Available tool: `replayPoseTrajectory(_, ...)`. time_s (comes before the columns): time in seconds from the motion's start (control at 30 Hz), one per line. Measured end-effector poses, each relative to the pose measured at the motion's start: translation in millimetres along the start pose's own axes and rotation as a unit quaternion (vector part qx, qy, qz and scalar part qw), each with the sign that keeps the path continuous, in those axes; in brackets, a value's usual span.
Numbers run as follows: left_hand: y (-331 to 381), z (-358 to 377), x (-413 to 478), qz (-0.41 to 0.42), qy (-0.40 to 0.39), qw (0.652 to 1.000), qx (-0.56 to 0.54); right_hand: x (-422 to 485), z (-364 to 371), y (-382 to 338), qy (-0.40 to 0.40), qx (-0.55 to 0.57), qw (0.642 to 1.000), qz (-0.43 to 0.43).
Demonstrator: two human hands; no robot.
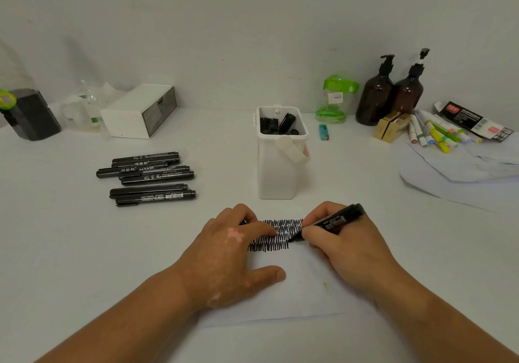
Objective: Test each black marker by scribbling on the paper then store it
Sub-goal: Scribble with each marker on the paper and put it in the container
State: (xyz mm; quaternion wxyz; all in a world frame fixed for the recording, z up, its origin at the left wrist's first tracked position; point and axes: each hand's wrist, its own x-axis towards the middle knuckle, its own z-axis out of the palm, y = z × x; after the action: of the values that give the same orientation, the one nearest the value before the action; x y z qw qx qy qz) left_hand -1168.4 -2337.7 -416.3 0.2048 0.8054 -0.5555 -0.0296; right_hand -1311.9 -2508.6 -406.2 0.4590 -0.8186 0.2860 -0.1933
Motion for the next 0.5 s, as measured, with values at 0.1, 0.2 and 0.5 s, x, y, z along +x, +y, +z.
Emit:
replayPoseTrajectory(0.1, 0.6, -0.4, -0.1, 0.000, -0.002, 1.000, 0.001, -0.5, -0.6, -1.5, -0.006, -0.009, 1.000, 0.001)
replayPoseTrajectory(0.2, 0.9, -0.8, -0.1, 0.000, -0.002, 1.000, -0.001, 1.5, -0.2, 1.1, 0.008, -0.011, 1.000, 0.000)
replayPoseTrajectory(0.5, 0.8, -1.5, -0.1, -0.001, -0.009, 1.000, -0.005, 1.7, -0.8, 1.2, 0.017, -0.008, 1.000, 0.009)
